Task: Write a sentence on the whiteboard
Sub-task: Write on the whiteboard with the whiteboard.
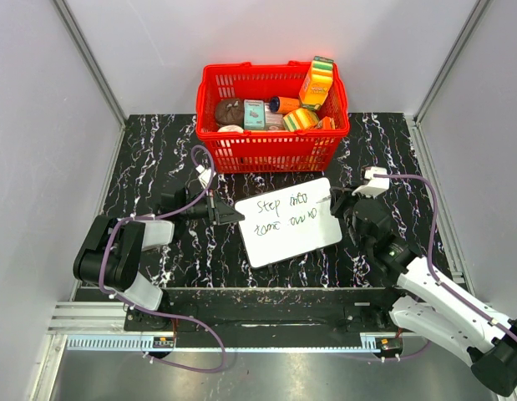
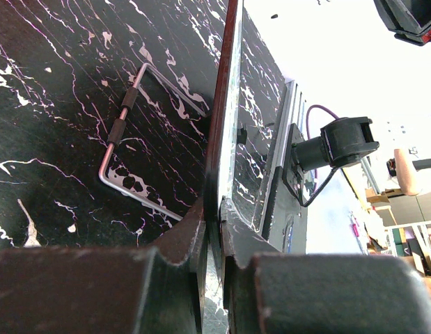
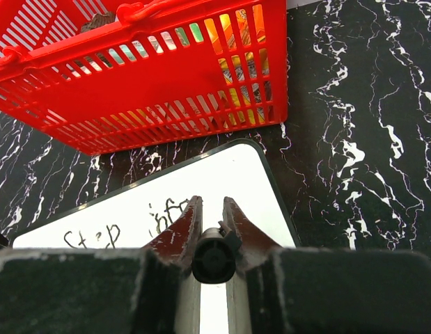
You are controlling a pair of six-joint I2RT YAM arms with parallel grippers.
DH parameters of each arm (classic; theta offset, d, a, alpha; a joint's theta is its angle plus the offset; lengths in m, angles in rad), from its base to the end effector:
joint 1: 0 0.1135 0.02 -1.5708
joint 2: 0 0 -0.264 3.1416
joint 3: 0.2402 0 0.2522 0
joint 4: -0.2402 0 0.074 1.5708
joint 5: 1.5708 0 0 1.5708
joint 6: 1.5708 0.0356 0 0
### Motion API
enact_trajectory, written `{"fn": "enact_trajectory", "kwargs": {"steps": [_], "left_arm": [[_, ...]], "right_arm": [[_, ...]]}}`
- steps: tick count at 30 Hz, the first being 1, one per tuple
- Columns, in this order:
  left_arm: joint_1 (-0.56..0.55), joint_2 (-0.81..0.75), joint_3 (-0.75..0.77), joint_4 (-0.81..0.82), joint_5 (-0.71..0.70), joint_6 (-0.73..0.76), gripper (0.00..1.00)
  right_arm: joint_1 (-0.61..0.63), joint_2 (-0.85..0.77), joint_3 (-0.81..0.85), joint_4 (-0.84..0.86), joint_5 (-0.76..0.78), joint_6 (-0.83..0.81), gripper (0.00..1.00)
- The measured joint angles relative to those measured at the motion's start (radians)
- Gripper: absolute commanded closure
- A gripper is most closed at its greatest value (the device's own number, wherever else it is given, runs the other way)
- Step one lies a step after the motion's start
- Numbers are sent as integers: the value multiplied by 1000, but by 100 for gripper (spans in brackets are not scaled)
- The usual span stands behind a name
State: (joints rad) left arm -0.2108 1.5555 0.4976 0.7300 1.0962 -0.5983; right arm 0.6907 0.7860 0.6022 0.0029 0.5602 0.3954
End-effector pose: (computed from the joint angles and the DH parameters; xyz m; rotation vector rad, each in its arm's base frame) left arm 0.2612 -0.0883 0.1644 0.4377 1.9724 -1.5607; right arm 0.1567 0.1050 0.2958 0.1519 1.7271 0.3111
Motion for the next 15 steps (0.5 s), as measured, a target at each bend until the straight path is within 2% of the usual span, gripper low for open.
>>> {"fn": "enact_trajectory", "kwargs": {"steps": [15], "left_arm": [[0,0,0,0,0,0,100]], "right_arm": [[0,-3,-1,-43,0,-10,100]]}}
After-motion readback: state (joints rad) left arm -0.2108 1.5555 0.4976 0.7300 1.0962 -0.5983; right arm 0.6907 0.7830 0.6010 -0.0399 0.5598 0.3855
